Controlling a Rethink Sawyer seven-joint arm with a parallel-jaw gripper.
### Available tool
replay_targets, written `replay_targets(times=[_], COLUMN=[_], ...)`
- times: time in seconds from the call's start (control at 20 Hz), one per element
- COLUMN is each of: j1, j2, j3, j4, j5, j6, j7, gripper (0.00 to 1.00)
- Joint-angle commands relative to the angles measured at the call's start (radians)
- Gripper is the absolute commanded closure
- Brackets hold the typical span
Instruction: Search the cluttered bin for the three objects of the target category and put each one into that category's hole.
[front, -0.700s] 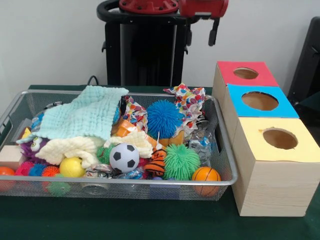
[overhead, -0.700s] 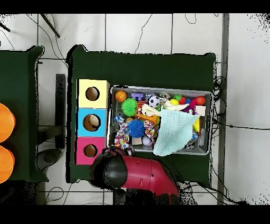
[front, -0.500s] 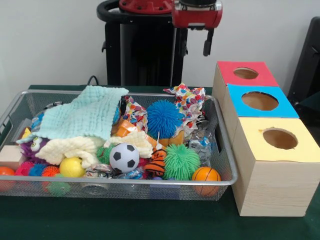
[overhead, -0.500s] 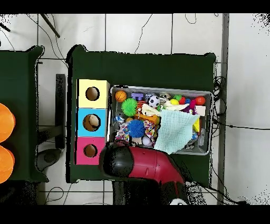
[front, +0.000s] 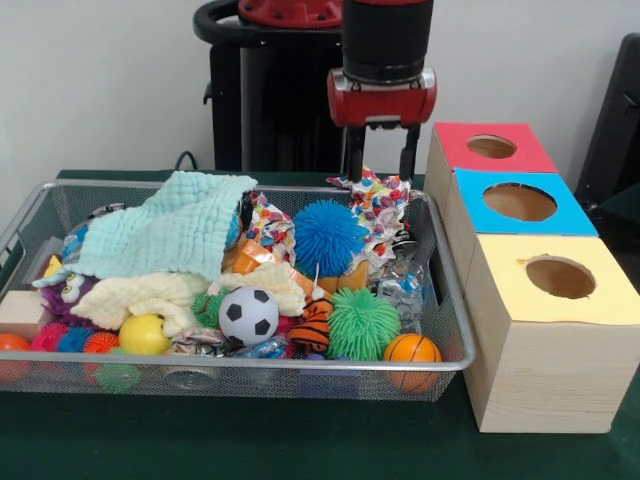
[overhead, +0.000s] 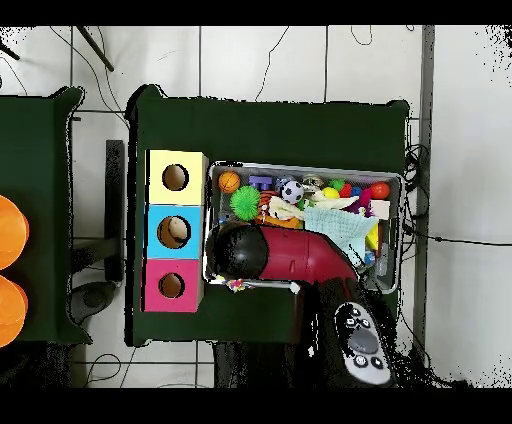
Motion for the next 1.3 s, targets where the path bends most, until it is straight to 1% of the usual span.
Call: replay_targets(times=[0.05,0.1,0.2,0.25,0.4,0.5,0.7,0.85,1.1,1.15,1.3], j1=[-0.045,-0.049,-0.055,-0.058,-0.057,-0.067,-0.090,-0.110,-0.141,-0.149,-0.169], j2=[0.192,0.211,0.225,0.250,0.285,0.296,0.287,0.285,0.324,0.328,0.327], j3=[0.143,0.149,0.157,0.162,0.161,0.167,0.173,0.178,0.197,0.202,0.213], j4=[-0.234,-0.250,-0.260,-0.280,-0.309,-0.308,-0.275,-0.246,-0.233,-0.229,-0.237], j5=[-0.061,-0.064,-0.071,-0.075,-0.079,-0.088,-0.106,-0.125,-0.162,-0.170,-0.188], j6=[0.119,0.120,0.118,0.118,0.135,0.118,0.093,0.054,-0.009,-0.016,0.005], j7=[-0.123,-0.124,-0.125,-0.123,-0.104,-0.108,-0.114,-0.110,-0.101,-0.102,-0.115], gripper=[0.00,0.00,0.00,0.00,0.00,0.00,0.00,0.00,0.00,0.00,0.00])
